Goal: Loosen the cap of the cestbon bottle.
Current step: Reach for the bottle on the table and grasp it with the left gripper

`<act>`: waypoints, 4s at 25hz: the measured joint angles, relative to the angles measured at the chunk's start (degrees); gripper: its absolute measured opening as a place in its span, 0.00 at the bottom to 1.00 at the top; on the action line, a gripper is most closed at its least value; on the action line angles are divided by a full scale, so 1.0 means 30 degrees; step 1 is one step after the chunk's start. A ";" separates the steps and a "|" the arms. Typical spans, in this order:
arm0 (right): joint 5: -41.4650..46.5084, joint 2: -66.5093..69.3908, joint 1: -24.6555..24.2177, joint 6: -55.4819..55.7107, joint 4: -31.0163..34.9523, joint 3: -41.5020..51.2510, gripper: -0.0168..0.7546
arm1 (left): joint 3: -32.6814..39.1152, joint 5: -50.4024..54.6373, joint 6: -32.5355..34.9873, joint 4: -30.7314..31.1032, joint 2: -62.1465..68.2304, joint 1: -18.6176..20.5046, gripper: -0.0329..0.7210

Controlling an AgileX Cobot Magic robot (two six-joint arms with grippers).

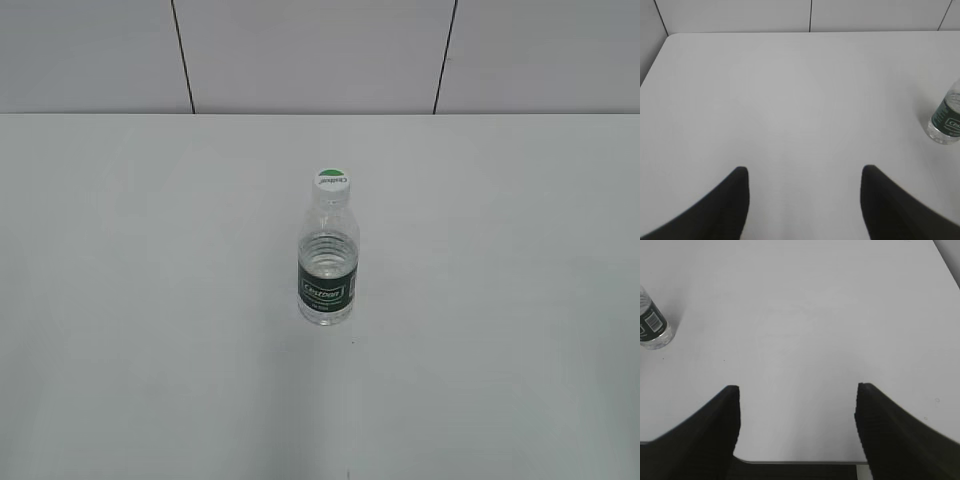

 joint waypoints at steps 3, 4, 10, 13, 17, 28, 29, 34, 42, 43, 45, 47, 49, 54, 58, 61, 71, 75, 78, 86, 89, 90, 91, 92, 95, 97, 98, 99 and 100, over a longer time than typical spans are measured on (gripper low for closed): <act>0.0000 0.0000 0.0000 0.0000 0.0000 0.0000 0.74 | 0.0000 0.0000 0.0000 0.0000 0.0000 0.0000 0.61; 0.0000 0.0000 0.0000 0.0000 0.0000 0.0000 0.74 | 0.0000 0.0000 0.0000 0.0000 0.0000 0.0000 0.61; 0.0000 0.0000 0.0000 0.0000 0.0000 0.0000 0.74 | 0.0000 0.0000 0.0000 0.0000 0.0000 0.0000 0.61; 0.0000 0.0000 0.0000 0.0000 0.0000 0.0000 0.74 | 0.0000 0.0000 0.0000 0.0000 0.0000 0.0000 0.61; 0.0000 0.0000 0.0000 0.0015 0.0000 0.0000 0.74 | 0.0000 0.0000 0.0000 0.0000 0.0000 0.0000 0.61; 0.0000 0.0000 0.0000 0.0015 0.0000 0.0000 0.74 | 0.0000 0.0000 0.0000 0.0000 0.0000 0.0000 0.60; 0.0000 0.0000 0.0000 0.0015 0.0000 0.0000 0.74 | 0.0000 0.0000 0.0000 0.0000 0.0000 0.0000 0.60; 0.0000 0.0000 0.0000 0.0015 0.0000 0.0000 0.74 | 0.0000 0.0000 0.0000 0.0017 0.0000 0.0000 0.60; 0.0000 0.0000 0.0000 0.0015 0.0000 0.0000 0.74 | -0.0135 -0.0328 0.0000 -0.0130 0.0581 0.0000 0.57; 0.0000 0.0000 0.0000 0.0015 0.0000 0.0000 0.74 | -0.0216 -0.0783 0.0000 -0.0193 0.0663 0.0000 0.57; 0.0000 0.0000 0.0000 0.0015 0.0000 0.0000 0.74 | -0.0310 -0.2173 0.0000 -0.0210 0.0726 0.0000 0.57; 0.0000 0.0000 0.0000 0.0015 0.0000 0.0000 0.74 | -0.0310 -0.4065 0.0000 -0.0210 0.0795 0.0000 0.57; 0.0000 0.0000 0.0000 0.0015 0.0000 0.0000 0.74 | -0.0286 -0.6134 0.0000 -0.0210 0.1056 0.0000 0.57; 0.0000 0.0000 0.0000 0.0015 0.0000 0.0000 0.74 | 0.0405 -0.9403 0.0078 -0.0210 0.2713 0.0000 0.57; 0.0000 0.0000 0.0000 0.0015 0.0000 0.0000 0.74 | 0.1274 -1.1310 0.0326 -0.0210 0.4679 0.0000 0.57; 0.0000 0.0000 0.0000 0.0015 0.0000 0.0000 0.74 | 0.1897 -1.3234 0.1370 -0.0231 0.5965 -0.0057 0.57; 0.0000 0.0000 0.0000 0.0015 0.0000 0.0000 0.74 | 0.3935 -1.7817 0.1925 -0.0093 0.9147 -0.2386 0.55; 0.0000 0.0000 0.0000 0.0015 0.0017 0.0000 0.74 | 0.3942 -2.0249 0.1942 -0.0211 1.0513 -0.3310 0.55; 0.0000 0.0000 0.0000 0.0015 0.0017 0.0000 0.74 | 0.3942 -2.1898 0.1942 -0.0196 1.2402 -0.3492 0.55; 0.0000 0.0000 0.0000 0.0015 0.0017 0.0000 0.74 | 0.3942 -2.6429 0.1942 -0.0201 1.8168 -0.3520 0.55; 0.0000 0.0000 0.0000 0.0015 0.0017 0.0000 0.74 | 0.3942 -2.8403 0.1942 -0.0190 1.9771 -0.3520 0.55; 0.0000 0.0000 0.0000 0.0015 0.0017 0.0000 0.74 | 0.3942 -2.8967 0.1942 -0.0190 2.0348 -0.3520 0.55; 0.0000 0.0000 0.0000 0.0015 0.0017 0.0000 0.74 | 0.3942 -2.9609 0.1942 -0.0190 2.0793 -0.3520 0.55; 0.0000 0.0000 0.0000 0.0015 0.0017 0.0000 0.74 | 0.3942 -3.0176 0.1942 -0.0190 2.1292 -0.3520 0.55; 0.0000 0.0000 0.0000 0.0015 0.0017 0.0000 0.74 | 0.3942 -3.1440 0.1866 -0.0190 2.2589 -0.3520 0.55; 0.0000 0.0000 0.0000 0.0015 0.0017 0.0000 0.74 | 0.3942 -3.1940 0.1781 0.0100 2.3459 -0.3520 0.55; 0.0000 0.0000 0.0000 0.0015 0.0017 0.0000 0.74 | 0.3942 -3.2177 0.1743 0.0654 2.3873 -0.3520 0.55; 0.0000 0.0000 0.0000 0.0015 0.0017 0.0000 0.74 | 0.3942 -3.2435 0.1727 0.1492 2.4413 -0.3520 0.55; 0.0000 0.0000 0.0000 0.0015 0.0017 0.0000 0.74 | 0.3942 -3.2759 0.1583 0.2479 2.5017 -0.3520 0.55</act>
